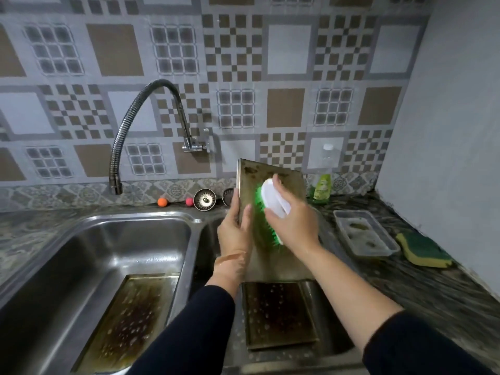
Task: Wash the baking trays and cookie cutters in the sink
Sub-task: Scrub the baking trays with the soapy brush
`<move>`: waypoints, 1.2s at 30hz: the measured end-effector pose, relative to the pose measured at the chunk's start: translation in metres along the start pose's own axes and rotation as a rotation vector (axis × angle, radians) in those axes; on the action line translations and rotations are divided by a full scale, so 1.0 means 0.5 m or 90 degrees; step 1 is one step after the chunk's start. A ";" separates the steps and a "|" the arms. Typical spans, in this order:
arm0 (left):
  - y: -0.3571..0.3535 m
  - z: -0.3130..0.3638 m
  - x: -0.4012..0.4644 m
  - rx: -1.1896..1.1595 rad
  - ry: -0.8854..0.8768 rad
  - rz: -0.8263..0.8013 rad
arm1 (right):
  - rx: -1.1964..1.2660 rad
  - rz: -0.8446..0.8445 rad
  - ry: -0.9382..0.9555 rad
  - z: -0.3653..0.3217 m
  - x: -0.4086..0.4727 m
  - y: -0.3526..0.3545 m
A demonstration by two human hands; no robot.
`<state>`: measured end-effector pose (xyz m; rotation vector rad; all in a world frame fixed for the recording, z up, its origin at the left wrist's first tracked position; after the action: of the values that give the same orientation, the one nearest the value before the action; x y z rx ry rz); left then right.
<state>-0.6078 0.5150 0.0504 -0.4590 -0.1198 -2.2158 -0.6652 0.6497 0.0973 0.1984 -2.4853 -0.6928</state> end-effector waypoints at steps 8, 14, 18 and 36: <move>0.033 -0.024 -0.014 0.051 0.012 0.106 | 0.123 -0.136 0.026 0.021 -0.059 -0.048; 0.033 -0.009 -0.051 0.092 0.002 0.065 | 0.166 -0.082 0.026 0.018 -0.052 -0.056; 0.002 0.019 -0.082 0.086 -0.034 0.078 | 0.082 -0.010 0.005 -0.013 0.086 -0.027; 0.094 0.078 -0.074 0.601 -0.408 0.040 | 0.101 -0.014 -0.106 -0.113 0.088 -0.075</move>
<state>-0.5396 0.5215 0.0696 -0.5803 -1.3811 -1.6201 -0.6715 0.5809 0.1390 0.2360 -2.7038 -0.5402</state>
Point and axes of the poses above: each hand's wrist, its own x-axis towards the middle knuckle, its own y-axis out of the back of the hand, z = x × y, the point moved 6 cm from there along x, towards the middle knuckle, and after that the axes turned 4 degrees about z, right-handed, at the moved point
